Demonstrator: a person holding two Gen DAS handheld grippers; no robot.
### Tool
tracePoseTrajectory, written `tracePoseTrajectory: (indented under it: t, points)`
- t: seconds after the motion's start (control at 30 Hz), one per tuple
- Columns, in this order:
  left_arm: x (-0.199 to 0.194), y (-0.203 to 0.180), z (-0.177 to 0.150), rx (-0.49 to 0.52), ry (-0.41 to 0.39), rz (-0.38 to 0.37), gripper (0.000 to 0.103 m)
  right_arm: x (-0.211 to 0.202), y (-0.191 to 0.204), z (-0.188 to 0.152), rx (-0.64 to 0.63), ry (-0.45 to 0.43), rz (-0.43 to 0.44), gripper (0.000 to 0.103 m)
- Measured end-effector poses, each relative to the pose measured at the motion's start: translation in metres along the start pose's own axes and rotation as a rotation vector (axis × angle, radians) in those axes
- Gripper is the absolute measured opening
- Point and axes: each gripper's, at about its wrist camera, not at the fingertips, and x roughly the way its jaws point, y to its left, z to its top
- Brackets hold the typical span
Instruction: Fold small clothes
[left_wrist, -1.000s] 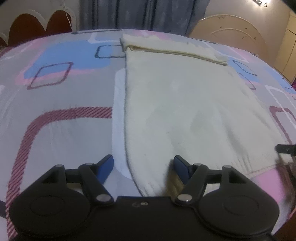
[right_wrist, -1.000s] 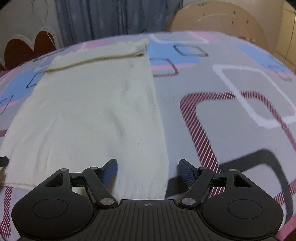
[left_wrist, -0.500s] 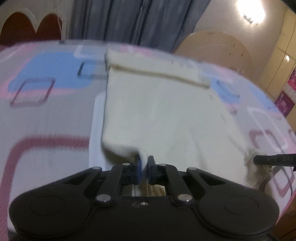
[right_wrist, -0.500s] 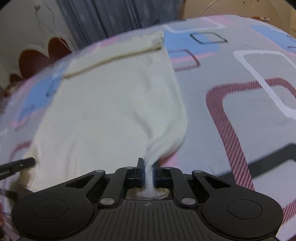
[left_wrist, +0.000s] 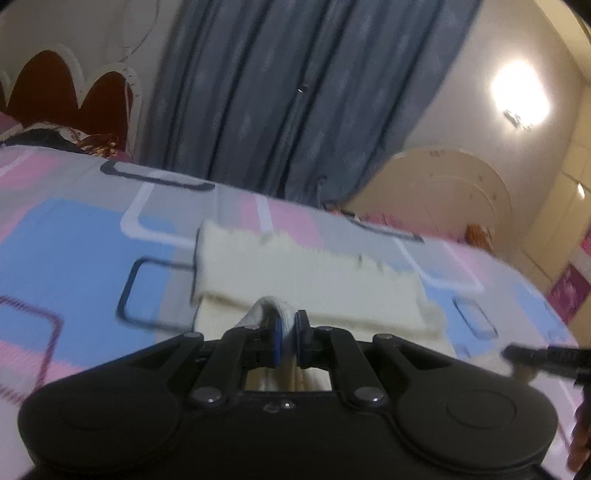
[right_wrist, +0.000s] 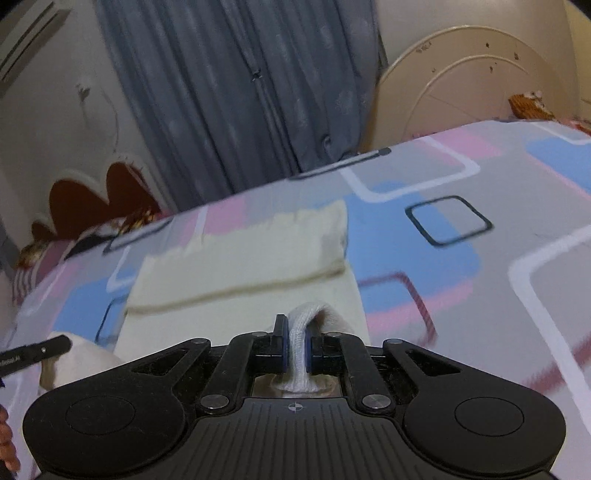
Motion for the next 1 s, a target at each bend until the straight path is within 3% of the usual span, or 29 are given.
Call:
tracePoseTrajectory:
  t: [0.13, 0.4, 0.47, 0.57, 0.63, 0.7, 0.77, 0.83, 1.0]
  points:
    - [0.048, 0.002, 0.018, -0.03, -0.007, 0.026, 0.006, 0.051, -0.006, 0.027, 0.026, -0.016, -0.008, 0.008]
    - [0.128, 0.025, 0.043, -0.081, 0.057, 0.121, 0.008, 0.142, -0.034, 0.069, 0.131, 0.069, -0.005, 0.008]
    - [0.14, 0.031, 0.047, -0.096, 0.065, 0.146, 0.015, 0.157, -0.038, 0.074, 0.123, 0.091, -0.02, 0.008]
    - [0.146, 0.037, 0.056, -0.11, 0.046, 0.191, 0.036, 0.171, -0.044, 0.081, 0.116, 0.108, -0.016, 0.008]
    - [0.145, 0.042, 0.062, -0.114, 0.033, 0.196, 0.062, 0.174, -0.047, 0.087, 0.113, 0.1, -0.01, 0.009]
    - [0.14, 0.044, 0.065, -0.098, 0.008, 0.198, 0.07, 0.175, -0.048, 0.092, 0.097, 0.081, -0.027, 0.021]
    - [0.135, 0.043, 0.068, -0.062, -0.004, 0.182, 0.073, 0.172, -0.049, 0.097, 0.092, 0.037, -0.042, 0.076]
    - [0.131, 0.043, 0.067, -0.022, 0.006, 0.157, 0.078, 0.167, -0.05, 0.1, 0.069, -0.006, -0.044, 0.08]
    - [0.128, 0.03, 0.051, 0.134, 0.042, 0.118, 0.078, 0.17, -0.049, 0.095, -0.019, 0.016, -0.03, 0.08]
